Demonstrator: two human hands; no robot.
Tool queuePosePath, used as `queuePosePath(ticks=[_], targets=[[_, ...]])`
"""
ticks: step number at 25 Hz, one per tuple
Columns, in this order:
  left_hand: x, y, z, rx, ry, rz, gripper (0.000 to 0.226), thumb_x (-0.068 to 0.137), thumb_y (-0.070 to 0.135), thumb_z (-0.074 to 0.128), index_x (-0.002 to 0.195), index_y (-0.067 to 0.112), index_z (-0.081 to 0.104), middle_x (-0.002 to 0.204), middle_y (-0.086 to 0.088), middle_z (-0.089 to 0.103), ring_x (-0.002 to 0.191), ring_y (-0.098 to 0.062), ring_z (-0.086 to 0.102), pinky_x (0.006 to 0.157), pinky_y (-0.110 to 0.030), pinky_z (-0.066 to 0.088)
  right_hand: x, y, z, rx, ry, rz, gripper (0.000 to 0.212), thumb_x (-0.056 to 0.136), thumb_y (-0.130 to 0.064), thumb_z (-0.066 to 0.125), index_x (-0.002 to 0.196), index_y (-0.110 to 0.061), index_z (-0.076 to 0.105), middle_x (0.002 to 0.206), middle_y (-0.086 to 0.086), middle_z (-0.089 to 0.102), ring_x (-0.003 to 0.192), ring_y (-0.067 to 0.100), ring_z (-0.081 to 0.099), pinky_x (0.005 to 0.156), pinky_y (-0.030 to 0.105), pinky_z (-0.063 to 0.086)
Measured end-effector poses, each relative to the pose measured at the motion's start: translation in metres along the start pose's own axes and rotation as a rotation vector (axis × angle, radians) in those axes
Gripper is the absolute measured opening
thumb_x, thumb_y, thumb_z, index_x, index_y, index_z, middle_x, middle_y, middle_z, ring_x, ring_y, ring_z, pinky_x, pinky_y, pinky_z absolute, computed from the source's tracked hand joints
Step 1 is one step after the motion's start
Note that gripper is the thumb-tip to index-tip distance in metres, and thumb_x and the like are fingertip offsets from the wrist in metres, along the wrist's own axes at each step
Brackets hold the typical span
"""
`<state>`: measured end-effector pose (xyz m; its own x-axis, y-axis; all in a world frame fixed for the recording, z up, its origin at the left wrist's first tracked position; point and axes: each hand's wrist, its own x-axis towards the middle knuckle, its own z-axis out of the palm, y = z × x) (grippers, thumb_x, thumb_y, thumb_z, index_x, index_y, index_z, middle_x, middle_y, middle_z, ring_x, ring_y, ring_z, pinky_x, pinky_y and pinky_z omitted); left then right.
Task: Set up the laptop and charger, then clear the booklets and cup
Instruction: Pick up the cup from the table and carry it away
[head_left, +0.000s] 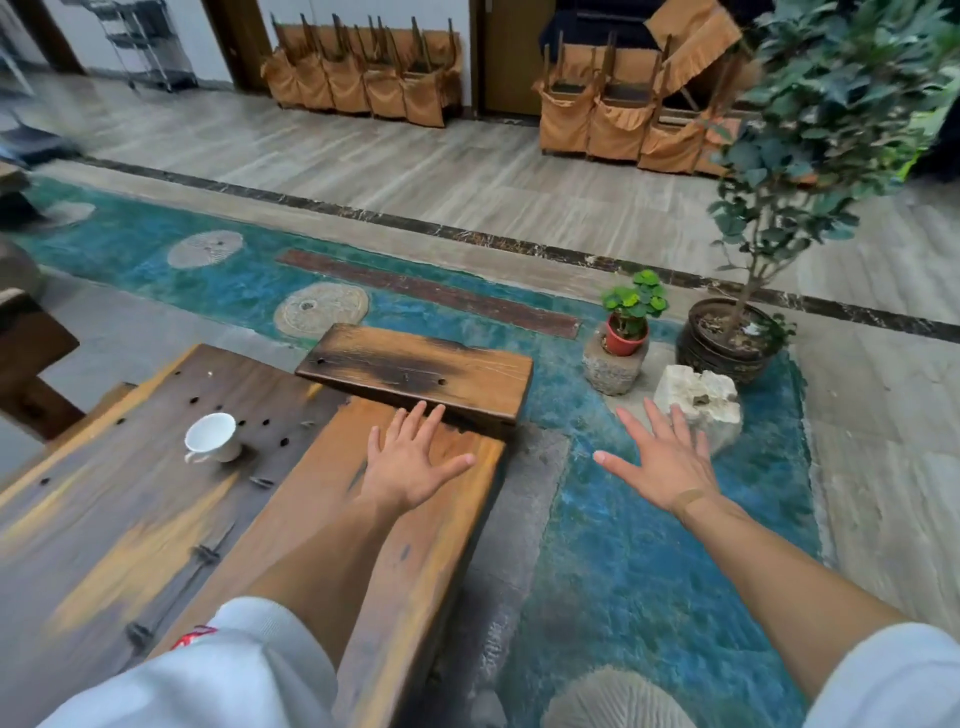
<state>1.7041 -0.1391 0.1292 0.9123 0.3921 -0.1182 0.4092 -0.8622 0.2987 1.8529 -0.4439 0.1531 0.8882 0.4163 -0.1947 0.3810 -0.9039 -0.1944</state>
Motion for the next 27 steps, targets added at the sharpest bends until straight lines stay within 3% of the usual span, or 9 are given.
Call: queuePosePath(ticks=[5, 9, 16, 23, 27], targets=[[0.038, -0.055, -0.017, -0.013, 0.033, -0.161, 0.102, 0.067, 0.093, 0.017, 0.154, 0.04, 0.009, 0.164, 0.009, 0.003, 0.151, -0.018, -0.001, 0.12, -0.053, -0.002, 0.089, -0.075, -0.002, -0.036, -0.039, -0.154, 0.082, 0.081, -0.082, 0.032, 0.151, -0.05, 0.007, 0.165, -0.006, -0.006, 0.151, 0.027, -0.011, 0.119, 0.056, 0.004], [0.055, -0.105, -0.026, -0.045, 0.051, -0.306, 0.098, 0.072, 0.09, 0.026, 0.154, 0.04, 0.008, 0.164, 0.008, 0.003, 0.151, -0.018, -0.002, 0.12, -0.053, -0.002, 0.154, -0.139, 0.005, -0.051, -0.089, -0.304, 0.082, 0.081, -0.083, 0.032, 0.151, -0.05, 0.007, 0.165, -0.006, -0.006, 0.151, 0.026, -0.012, 0.119, 0.056, 0.002], [0.055, -0.176, -0.039, -0.074, 0.172, -0.651, 0.098, 0.071, 0.091, 0.025, 0.154, 0.041, 0.01, 0.164, 0.008, 0.005, 0.151, -0.017, 0.001, 0.12, -0.05, 0.002, 0.255, -0.27, 0.03, -0.102, -0.174, -0.634, 0.08, 0.082, -0.082, 0.033, 0.151, -0.05, 0.009, 0.165, -0.007, -0.003, 0.151, 0.026, -0.01, 0.12, 0.056, 0.004], [0.033, -0.208, -0.049, -0.113, 0.241, -1.051, 0.097, 0.073, 0.089, 0.03, 0.154, 0.039, 0.012, 0.164, 0.008, 0.008, 0.151, -0.017, 0.005, 0.119, -0.051, 0.007, 0.317, -0.378, 0.046, -0.167, -0.309, -0.961, 0.082, 0.082, -0.08, 0.036, 0.152, -0.047, 0.009, 0.165, -0.004, -0.004, 0.151, 0.027, -0.01, 0.119, 0.054, 0.005], [0.025, -0.212, -0.049, -0.175, 0.27, -1.185, 0.098, 0.071, 0.089, 0.029, 0.154, 0.039, 0.013, 0.164, 0.008, 0.007, 0.151, -0.017, 0.004, 0.12, -0.052, 0.005, 0.333, -0.422, 0.059, -0.192, -0.359, -1.079, 0.083, 0.081, -0.08, 0.036, 0.152, -0.047, 0.008, 0.165, -0.004, -0.004, 0.151, 0.027, -0.01, 0.119, 0.053, 0.006]])
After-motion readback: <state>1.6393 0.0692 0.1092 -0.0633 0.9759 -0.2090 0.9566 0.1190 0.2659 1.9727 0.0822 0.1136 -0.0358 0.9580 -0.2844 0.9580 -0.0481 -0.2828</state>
